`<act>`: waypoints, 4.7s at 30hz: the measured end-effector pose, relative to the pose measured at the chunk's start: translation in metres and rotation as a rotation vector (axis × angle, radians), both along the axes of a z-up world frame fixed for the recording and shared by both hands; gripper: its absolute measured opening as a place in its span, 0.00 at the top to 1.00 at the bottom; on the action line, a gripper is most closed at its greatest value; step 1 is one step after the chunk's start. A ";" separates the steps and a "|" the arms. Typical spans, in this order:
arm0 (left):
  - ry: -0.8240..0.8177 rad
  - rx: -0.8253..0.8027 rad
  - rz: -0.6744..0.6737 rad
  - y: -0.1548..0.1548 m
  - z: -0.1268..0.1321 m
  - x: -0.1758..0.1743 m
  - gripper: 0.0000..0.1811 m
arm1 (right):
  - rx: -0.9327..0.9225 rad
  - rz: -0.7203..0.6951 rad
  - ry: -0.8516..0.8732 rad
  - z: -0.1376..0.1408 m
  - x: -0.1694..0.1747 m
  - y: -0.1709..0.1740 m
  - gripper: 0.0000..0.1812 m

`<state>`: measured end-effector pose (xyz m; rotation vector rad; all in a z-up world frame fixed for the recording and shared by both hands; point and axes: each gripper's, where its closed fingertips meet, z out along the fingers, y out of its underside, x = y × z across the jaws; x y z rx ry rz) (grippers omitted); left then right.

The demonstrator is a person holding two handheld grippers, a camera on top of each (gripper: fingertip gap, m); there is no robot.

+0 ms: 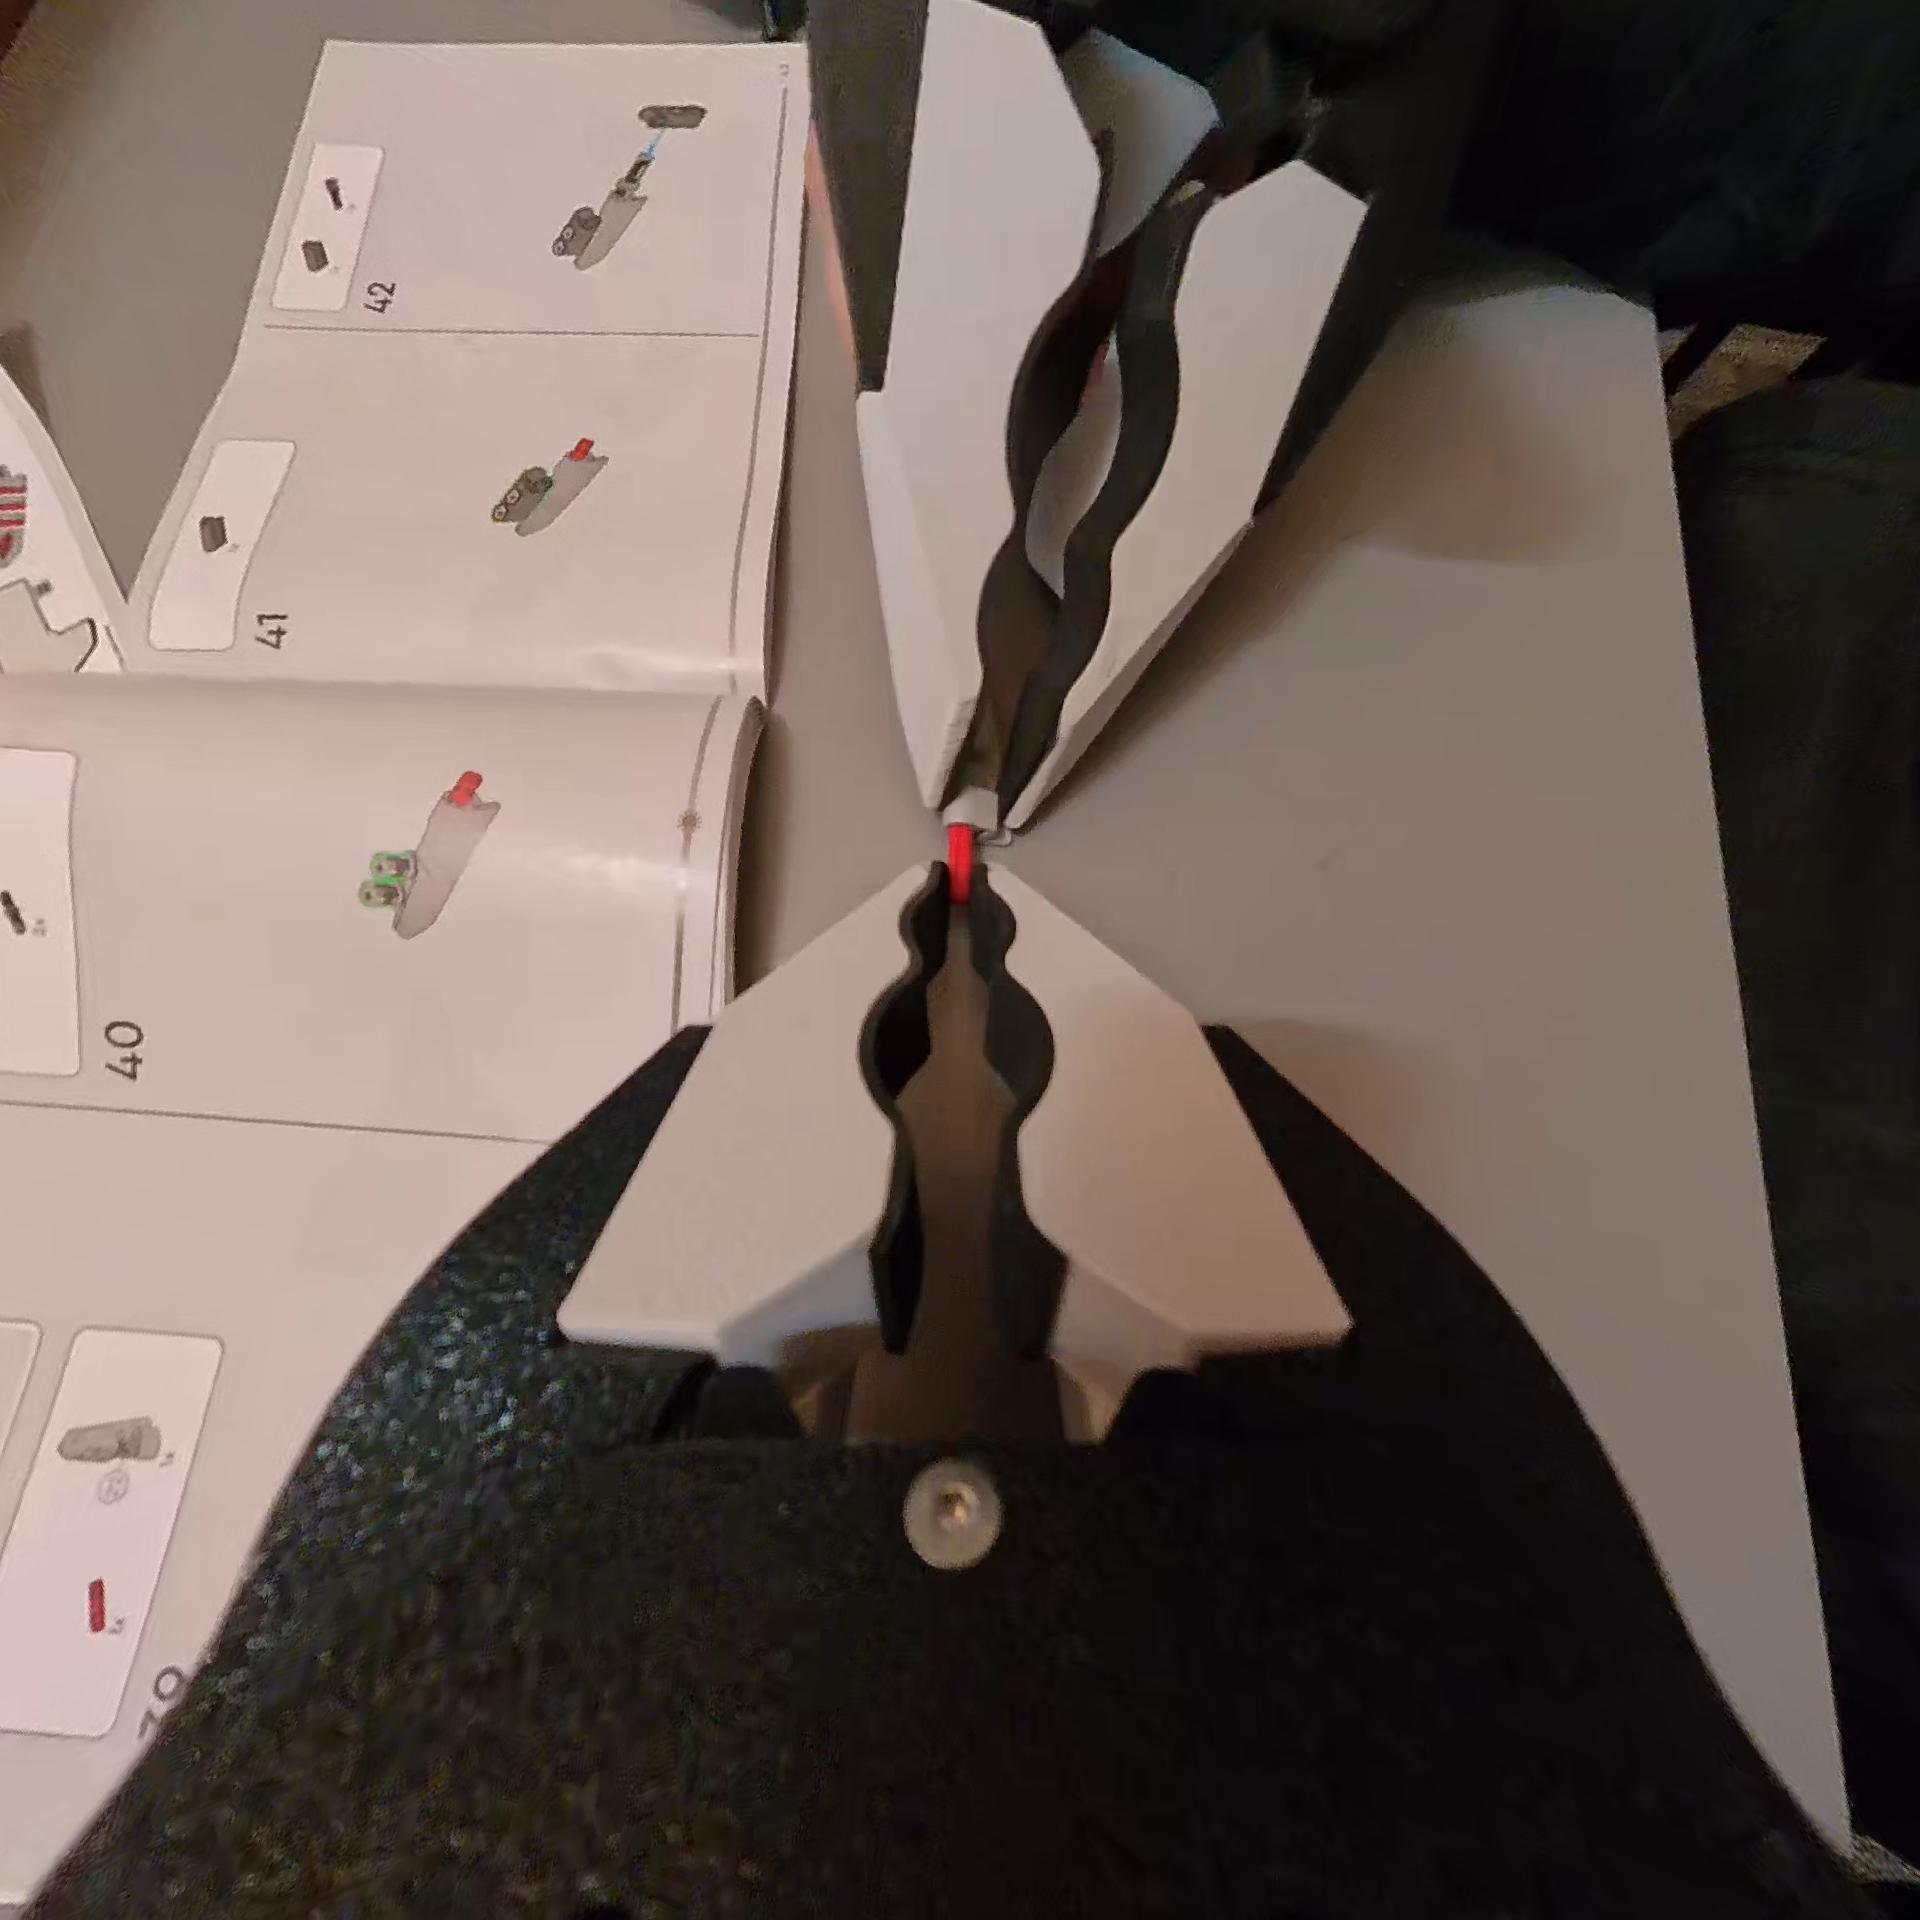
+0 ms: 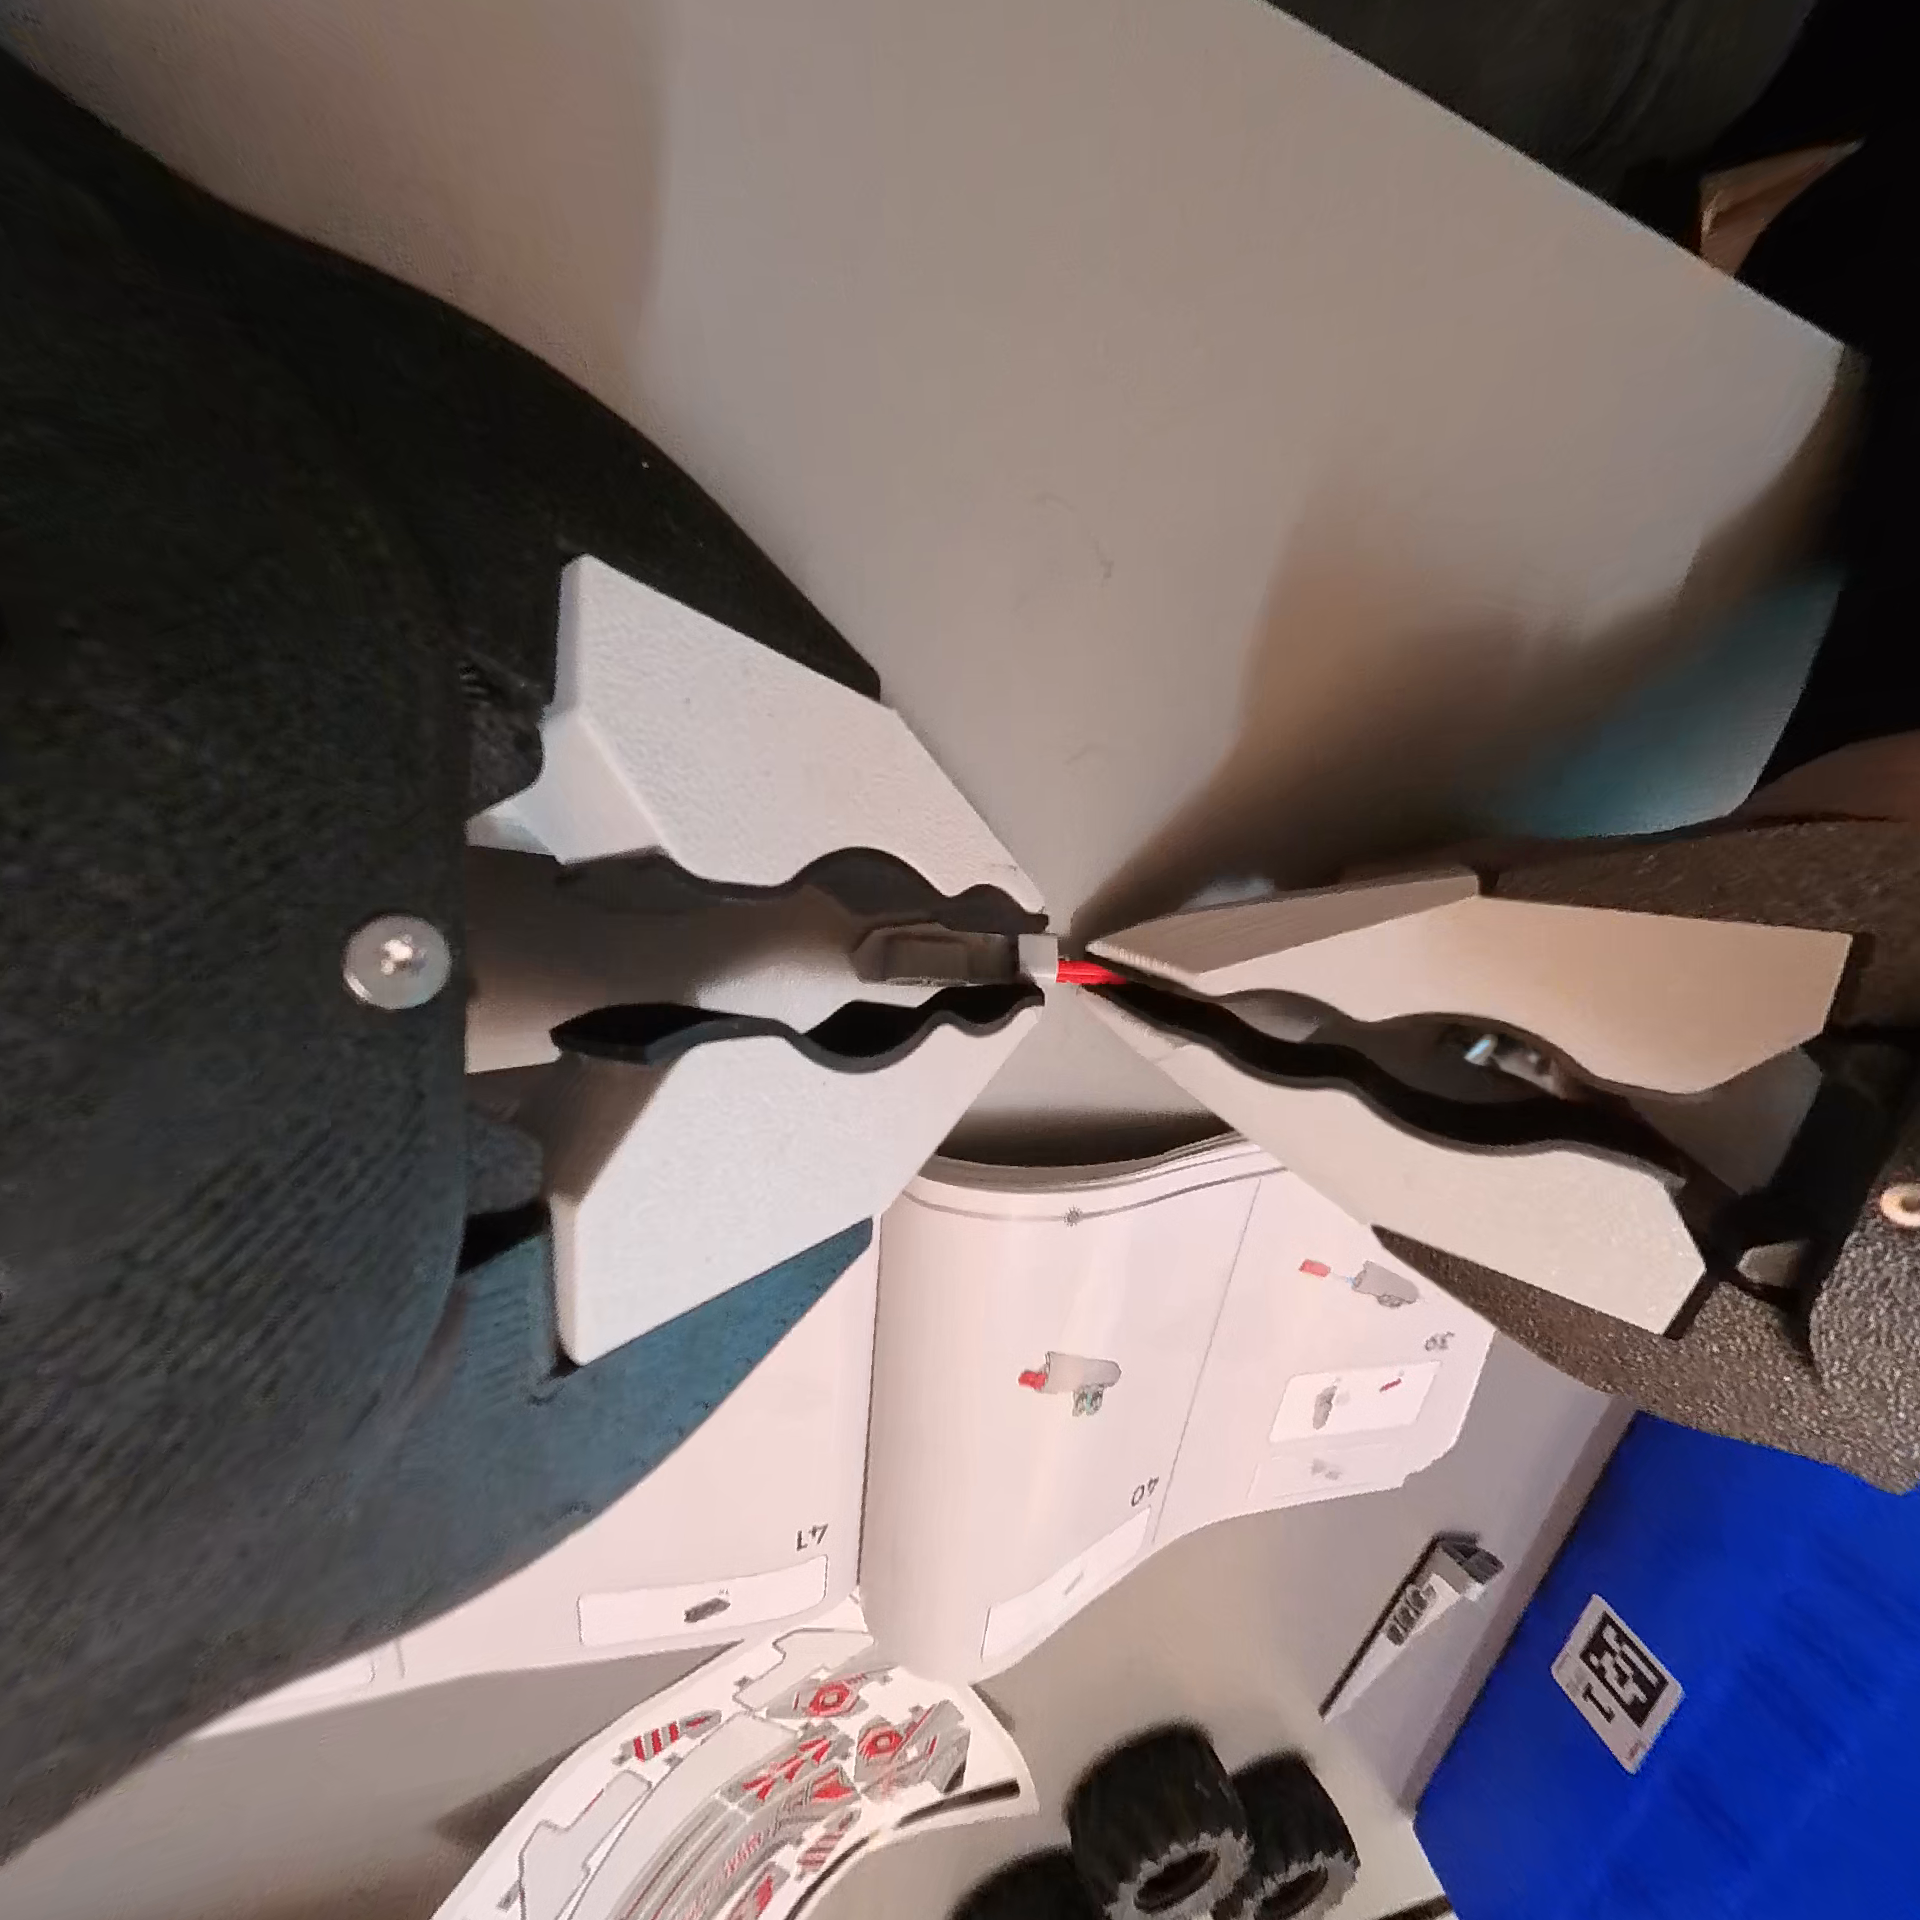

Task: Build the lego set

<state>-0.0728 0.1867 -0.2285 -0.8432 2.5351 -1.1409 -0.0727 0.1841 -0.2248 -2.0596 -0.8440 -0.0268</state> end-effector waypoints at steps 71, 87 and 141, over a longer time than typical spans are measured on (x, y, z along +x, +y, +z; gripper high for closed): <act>-0.093 0.055 -0.064 -0.002 0.000 0.000 0.93 | 0.064 0.002 -0.072 0.002 0.003 0.003 0.95; -0.778 0.021 0.448 0.033 0.104 0.048 0.75 | 0.489 -0.514 0.032 0.085 0.057 0.020 0.95; -0.260 -0.783 0.297 -0.016 0.117 0.032 1.00 | 0.524 -0.221 0.986 0.138 0.027 0.004 0.97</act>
